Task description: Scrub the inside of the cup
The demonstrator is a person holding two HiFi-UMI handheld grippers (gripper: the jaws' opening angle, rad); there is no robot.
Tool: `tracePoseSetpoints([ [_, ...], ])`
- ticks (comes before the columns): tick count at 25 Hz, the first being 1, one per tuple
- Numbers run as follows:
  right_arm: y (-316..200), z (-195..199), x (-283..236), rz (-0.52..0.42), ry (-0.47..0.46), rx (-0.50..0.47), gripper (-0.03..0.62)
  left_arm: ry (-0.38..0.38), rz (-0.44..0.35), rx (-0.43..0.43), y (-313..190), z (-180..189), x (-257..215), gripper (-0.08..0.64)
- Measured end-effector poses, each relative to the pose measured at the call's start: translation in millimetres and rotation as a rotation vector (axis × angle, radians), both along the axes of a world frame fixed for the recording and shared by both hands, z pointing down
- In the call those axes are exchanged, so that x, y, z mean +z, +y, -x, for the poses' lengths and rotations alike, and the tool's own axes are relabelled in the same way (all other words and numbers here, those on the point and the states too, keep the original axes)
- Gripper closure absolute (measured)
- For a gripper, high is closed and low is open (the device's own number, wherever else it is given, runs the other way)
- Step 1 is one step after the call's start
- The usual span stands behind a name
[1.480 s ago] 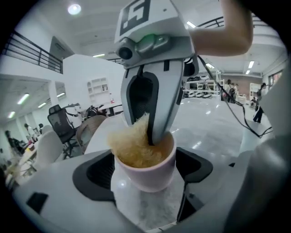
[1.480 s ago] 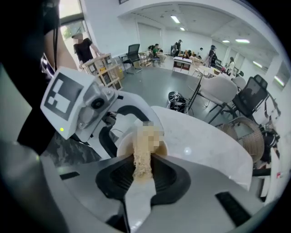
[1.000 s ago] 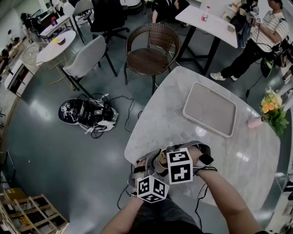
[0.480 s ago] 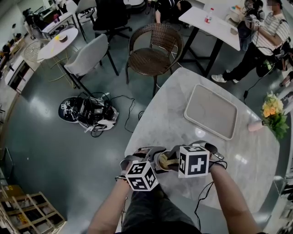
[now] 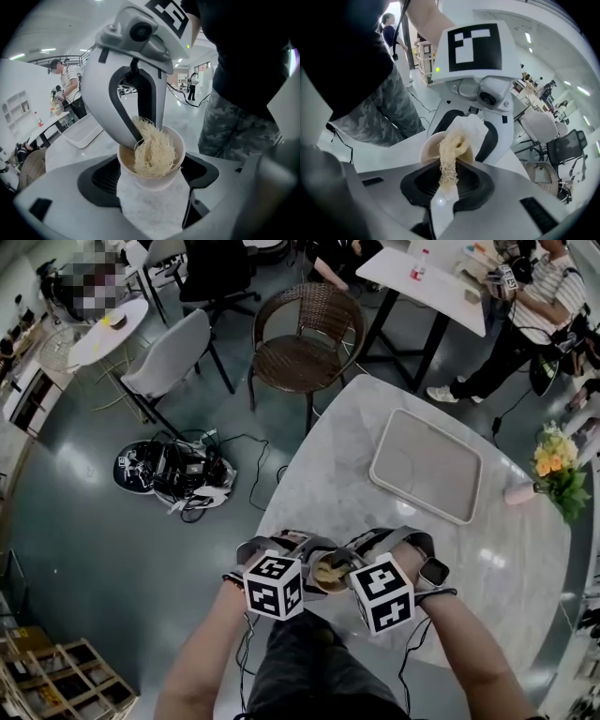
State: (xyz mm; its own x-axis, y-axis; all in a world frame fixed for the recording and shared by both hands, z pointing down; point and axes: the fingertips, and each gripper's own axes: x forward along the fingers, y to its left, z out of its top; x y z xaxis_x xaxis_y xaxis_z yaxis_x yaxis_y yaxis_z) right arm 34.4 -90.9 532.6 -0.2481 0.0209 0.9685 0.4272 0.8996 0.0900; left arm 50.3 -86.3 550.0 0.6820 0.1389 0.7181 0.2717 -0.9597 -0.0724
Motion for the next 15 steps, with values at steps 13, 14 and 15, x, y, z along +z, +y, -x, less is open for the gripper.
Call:
tracePoseSetpoints([
  [13,19,6,0,0.229,0.072,0.025,0.531,-0.075,-0.007,0.124,0,-1,2,0.152],
  [14,20,5,-6,0.25,0.055,0.04,0.531,-0.081,-0.003,0.138,-1,-1,3,0.152],
  [15,22,4,-11,0.268,0.039,0.055,0.531,-0.086,0.001,0.15,0,0,3,0.152],
])
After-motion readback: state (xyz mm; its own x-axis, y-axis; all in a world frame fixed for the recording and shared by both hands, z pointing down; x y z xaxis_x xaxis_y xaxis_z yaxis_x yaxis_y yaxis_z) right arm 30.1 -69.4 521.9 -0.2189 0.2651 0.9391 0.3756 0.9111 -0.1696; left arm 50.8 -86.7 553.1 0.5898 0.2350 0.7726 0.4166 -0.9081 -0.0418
